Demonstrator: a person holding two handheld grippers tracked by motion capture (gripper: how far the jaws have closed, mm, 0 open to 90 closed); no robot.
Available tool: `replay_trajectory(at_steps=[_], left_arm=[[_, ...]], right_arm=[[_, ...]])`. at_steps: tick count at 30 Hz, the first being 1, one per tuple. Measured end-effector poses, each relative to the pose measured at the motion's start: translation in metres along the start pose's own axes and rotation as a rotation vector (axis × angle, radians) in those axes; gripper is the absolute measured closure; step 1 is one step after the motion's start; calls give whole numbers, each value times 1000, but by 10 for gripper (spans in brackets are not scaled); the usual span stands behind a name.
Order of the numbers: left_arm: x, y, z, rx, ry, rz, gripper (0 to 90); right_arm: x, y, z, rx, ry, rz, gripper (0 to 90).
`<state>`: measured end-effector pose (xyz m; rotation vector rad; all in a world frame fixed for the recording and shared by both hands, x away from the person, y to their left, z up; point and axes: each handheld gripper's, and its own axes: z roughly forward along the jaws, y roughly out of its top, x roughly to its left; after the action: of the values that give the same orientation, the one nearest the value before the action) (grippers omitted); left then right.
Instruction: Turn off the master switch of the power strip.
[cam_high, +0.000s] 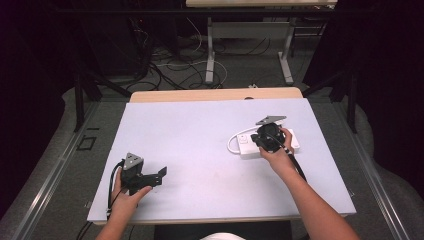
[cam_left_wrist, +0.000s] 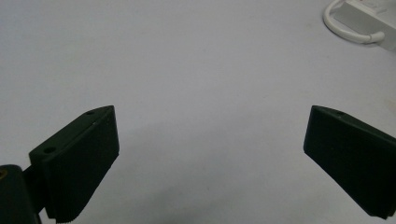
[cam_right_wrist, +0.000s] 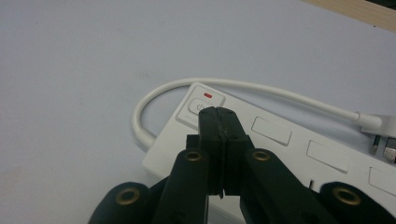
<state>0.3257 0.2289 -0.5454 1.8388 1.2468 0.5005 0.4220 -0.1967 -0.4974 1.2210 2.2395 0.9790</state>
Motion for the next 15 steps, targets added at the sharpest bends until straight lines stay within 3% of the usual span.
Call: replay_trajectory(at_steps=[15], left_arm=[[1, 0, 0, -4, 1, -2, 35]], right_arm=[[3, 18, 11, 40, 3, -23, 900]])
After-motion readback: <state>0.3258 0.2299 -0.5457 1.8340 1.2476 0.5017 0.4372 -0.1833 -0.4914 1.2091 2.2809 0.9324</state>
